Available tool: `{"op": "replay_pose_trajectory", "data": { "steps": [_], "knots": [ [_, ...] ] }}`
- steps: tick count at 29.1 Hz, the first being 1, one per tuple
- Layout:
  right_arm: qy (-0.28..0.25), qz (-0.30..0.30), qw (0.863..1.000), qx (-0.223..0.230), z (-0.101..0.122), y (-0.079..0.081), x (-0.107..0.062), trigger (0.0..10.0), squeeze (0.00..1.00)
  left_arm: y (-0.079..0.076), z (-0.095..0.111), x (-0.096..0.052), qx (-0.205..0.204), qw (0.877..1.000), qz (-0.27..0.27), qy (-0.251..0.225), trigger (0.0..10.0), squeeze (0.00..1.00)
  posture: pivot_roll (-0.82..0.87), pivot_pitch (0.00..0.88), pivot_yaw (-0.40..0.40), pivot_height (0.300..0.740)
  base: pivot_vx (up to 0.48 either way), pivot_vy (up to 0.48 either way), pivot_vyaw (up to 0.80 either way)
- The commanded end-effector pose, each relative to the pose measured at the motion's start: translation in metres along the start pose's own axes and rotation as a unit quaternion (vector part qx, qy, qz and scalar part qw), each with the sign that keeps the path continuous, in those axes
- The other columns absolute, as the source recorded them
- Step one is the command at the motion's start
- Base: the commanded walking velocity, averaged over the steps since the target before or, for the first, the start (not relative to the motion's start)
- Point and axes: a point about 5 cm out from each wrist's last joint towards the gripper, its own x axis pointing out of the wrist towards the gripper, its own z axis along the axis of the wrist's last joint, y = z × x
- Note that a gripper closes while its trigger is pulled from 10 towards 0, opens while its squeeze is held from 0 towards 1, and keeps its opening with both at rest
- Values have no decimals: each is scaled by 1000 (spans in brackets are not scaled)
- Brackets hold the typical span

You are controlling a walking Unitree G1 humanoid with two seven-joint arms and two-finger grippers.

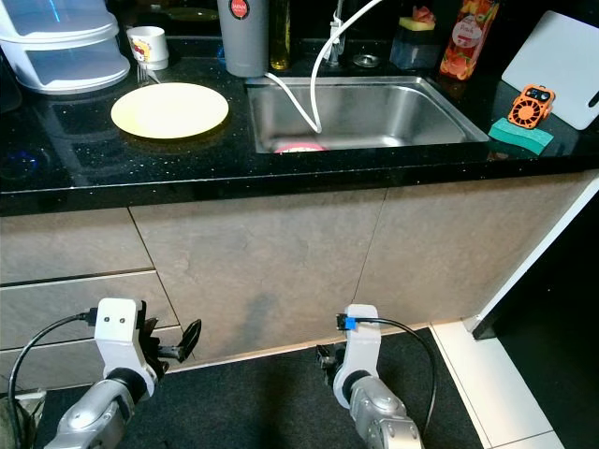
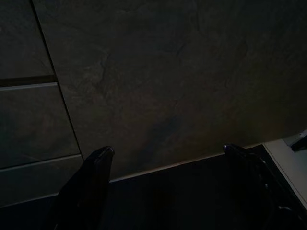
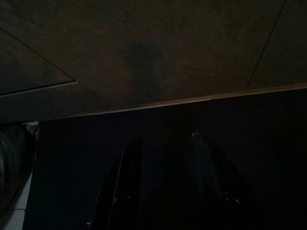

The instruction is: Kitchen organization

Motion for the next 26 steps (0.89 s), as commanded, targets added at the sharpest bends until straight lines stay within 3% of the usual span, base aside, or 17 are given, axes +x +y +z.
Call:
{"op": "replay_pose_trajectory", "data": {
  "steps": [1, 26],
  "knots": [
    [12, -5, 1000, 1, -6, -4, -3, 10000, 0, -1, -7, -3, 3, 1000, -4, 17, 10000, 0, 60, 127, -23, 740, 0, 0, 0],
    [12, -14, 1000, -4, -3, -9, -2, 10000, 0, -5, 0, 2, 1, 1000, -4, 8, 10000, 0, 44, 140, -45, 740, 0, 0, 0]
  ]
}}
